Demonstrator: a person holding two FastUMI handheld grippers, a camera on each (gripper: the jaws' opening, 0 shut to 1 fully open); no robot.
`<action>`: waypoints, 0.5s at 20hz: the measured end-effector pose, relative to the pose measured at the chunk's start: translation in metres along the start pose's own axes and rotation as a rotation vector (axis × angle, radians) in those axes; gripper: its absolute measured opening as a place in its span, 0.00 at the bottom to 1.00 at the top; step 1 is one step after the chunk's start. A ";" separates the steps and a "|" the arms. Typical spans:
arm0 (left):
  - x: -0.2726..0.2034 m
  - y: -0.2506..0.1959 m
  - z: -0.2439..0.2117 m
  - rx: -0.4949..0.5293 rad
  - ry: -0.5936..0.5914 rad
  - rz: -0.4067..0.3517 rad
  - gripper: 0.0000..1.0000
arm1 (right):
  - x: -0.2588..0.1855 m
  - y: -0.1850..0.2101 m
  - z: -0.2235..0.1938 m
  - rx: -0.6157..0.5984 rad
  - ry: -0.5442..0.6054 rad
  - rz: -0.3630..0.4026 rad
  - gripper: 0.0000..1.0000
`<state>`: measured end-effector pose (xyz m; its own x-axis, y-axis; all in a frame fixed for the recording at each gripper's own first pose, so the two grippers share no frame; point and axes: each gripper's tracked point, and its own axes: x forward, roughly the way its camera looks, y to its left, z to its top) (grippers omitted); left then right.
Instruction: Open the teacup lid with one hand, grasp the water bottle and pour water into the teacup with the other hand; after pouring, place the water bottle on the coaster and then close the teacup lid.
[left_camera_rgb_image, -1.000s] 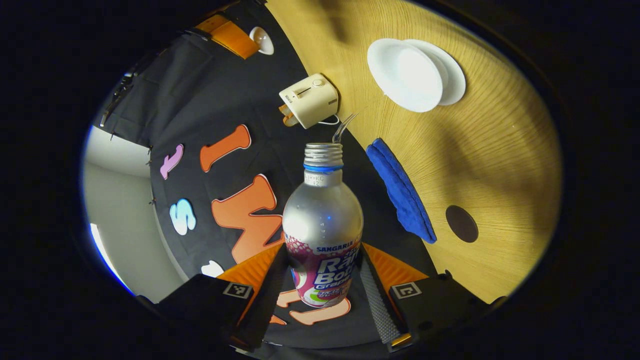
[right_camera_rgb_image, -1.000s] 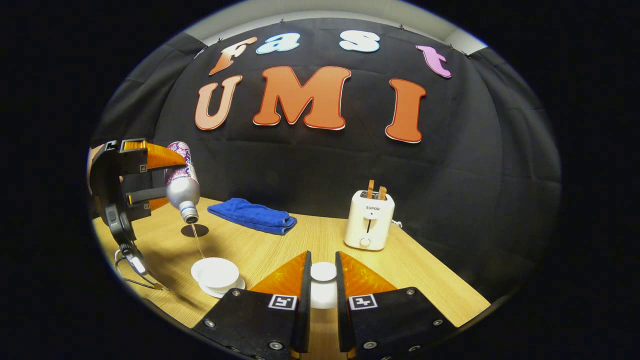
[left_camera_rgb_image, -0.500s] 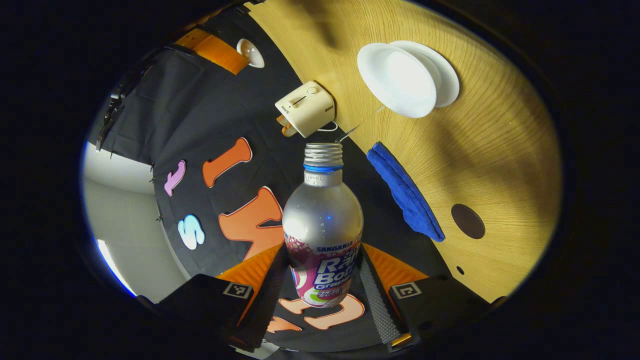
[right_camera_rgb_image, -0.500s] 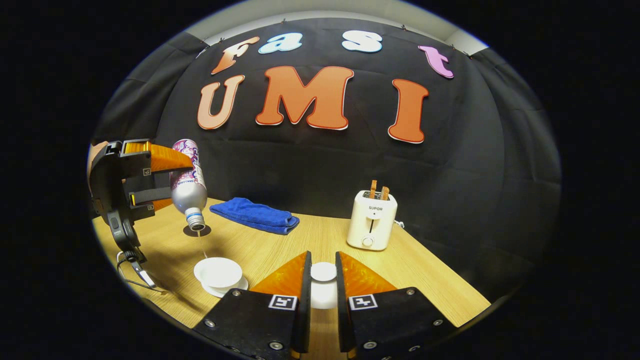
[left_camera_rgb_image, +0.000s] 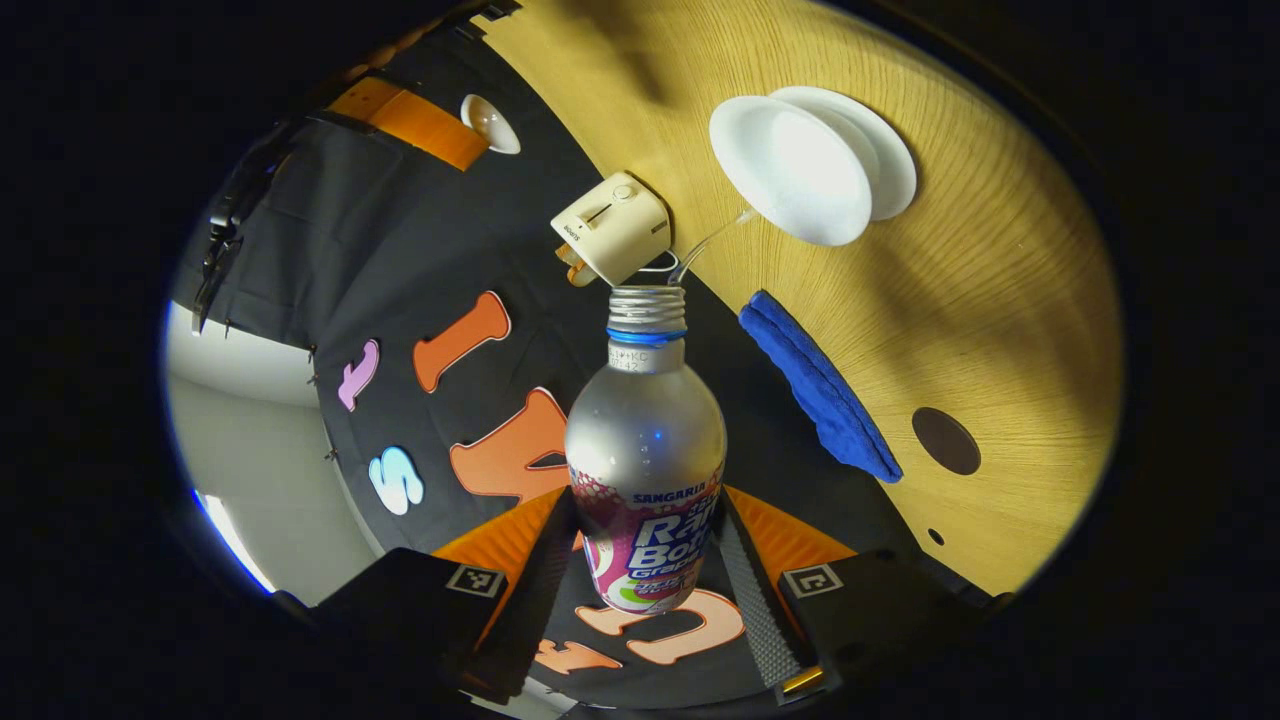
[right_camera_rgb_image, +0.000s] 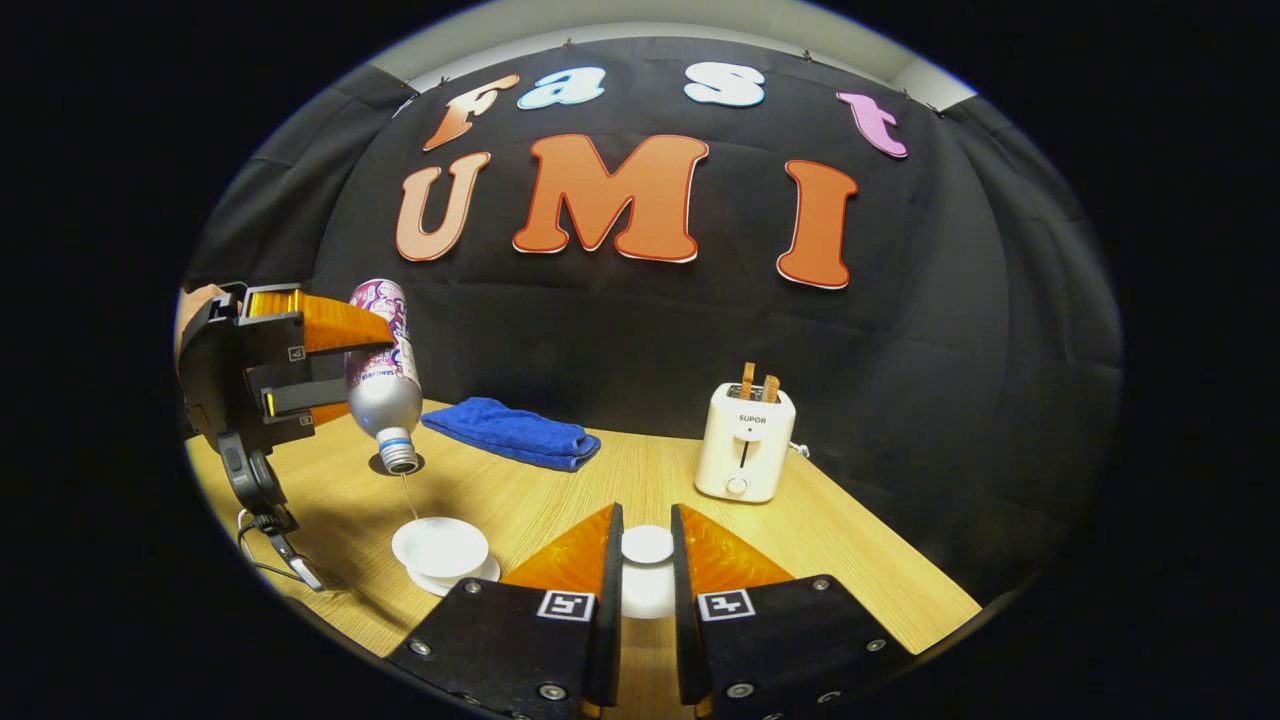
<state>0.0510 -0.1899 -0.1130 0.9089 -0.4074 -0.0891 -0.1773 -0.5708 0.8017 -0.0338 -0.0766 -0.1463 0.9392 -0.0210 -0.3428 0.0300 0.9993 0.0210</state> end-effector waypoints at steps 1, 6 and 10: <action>0.000 0.000 0.000 -0.001 0.000 0.003 0.84 | 0.000 0.002 0.000 0.001 -0.001 0.004 0.23; 0.000 -0.001 0.001 -0.010 -0.001 0.015 0.86 | 0.000 0.008 0.001 0.005 0.001 0.019 0.23; -0.002 -0.001 0.002 -0.024 -0.008 0.023 0.86 | 0.002 0.015 0.003 0.005 0.002 0.028 0.23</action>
<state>0.0491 -0.1899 -0.1150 0.9016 -0.4261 -0.0746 -0.1896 -0.5441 0.8173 -0.0304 -0.0613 -0.1435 0.9389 0.0066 -0.3441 0.0058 0.9994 0.0351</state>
